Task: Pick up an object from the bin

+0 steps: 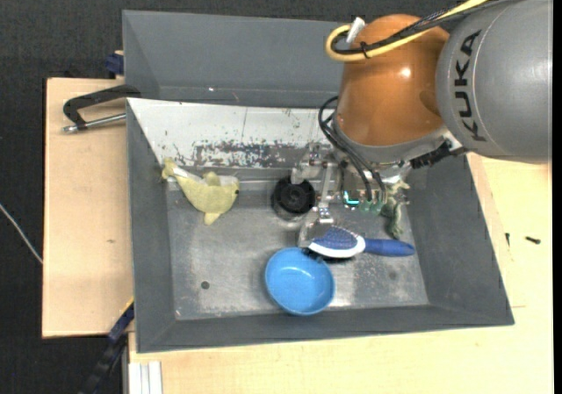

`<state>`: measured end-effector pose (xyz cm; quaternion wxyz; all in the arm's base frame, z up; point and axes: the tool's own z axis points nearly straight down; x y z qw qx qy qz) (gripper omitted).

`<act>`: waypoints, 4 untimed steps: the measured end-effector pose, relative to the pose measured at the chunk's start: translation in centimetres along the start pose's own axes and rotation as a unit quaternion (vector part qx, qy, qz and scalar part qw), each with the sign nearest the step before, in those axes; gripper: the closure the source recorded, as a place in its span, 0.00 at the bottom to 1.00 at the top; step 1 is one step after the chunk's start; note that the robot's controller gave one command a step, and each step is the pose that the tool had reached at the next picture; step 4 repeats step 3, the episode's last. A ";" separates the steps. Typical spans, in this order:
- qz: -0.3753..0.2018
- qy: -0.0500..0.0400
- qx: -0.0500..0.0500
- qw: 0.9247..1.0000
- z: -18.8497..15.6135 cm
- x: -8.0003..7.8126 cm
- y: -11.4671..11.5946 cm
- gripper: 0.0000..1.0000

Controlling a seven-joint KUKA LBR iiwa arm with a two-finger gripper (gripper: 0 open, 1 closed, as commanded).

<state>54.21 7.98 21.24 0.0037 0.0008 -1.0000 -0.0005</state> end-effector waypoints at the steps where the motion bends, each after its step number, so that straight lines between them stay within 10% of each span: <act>1: 0.015 -0.007 0.000 1.000 13.0 2.1 3.9 0.00; 2: 0.015 -0.005 0.001 1.000 13.0 2.1 3.8 1.00; 3: 0.010 -0.011 -0.002 1.000 -0.5 1.1 3.9 1.00; 4: 0.010 -0.011 -0.002 1.000 -0.5 1.1 3.9 1.00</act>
Offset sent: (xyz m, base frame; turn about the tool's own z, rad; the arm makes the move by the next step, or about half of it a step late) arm -0.0260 0.0419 -0.1424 0.0308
